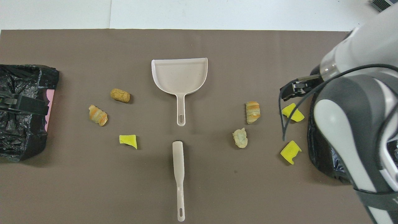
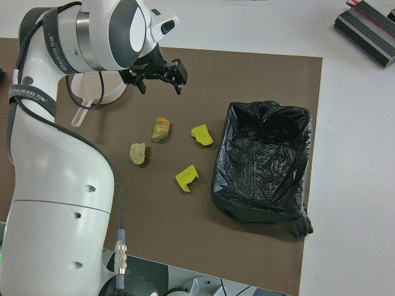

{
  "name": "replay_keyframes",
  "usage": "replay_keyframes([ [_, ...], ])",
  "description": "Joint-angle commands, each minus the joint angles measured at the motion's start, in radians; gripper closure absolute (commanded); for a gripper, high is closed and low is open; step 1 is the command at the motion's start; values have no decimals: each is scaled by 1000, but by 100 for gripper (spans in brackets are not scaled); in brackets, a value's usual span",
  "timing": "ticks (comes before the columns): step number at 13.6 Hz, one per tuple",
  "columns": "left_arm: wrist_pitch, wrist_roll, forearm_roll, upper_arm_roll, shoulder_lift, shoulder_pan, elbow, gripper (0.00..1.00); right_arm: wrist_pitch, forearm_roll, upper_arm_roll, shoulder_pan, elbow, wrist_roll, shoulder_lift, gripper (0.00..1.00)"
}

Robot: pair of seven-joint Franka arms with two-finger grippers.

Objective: Sweep and dump trash in bin

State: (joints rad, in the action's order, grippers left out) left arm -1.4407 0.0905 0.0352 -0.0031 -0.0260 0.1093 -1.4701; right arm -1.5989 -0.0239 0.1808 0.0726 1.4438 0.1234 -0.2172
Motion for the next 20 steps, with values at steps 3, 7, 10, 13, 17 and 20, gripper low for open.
replay_keyframes([
  [3,-61,-104,-1,-81,-161,6,-230,0,-99,-11,6,170,-79,147,-137,0],
  [7,-173,-260,63,-224,-348,7,-520,0,-220,-13,6,254,-92,350,-227,0],
  [10,-236,-374,115,-368,-413,7,-665,0,-251,-5,8,282,-192,442,-335,0],
  [13,-345,-466,218,-471,-439,9,-765,0,-326,-5,48,299,-218,516,-407,0],
  [17,-429,-498,284,-590,-450,13,-867,0,-370,-30,37,367,-215,573,-454,0],
  [20,-518,-553,311,-682,-448,36,-943,0,-397,-70,40,375,-203,599,-479,0],
])
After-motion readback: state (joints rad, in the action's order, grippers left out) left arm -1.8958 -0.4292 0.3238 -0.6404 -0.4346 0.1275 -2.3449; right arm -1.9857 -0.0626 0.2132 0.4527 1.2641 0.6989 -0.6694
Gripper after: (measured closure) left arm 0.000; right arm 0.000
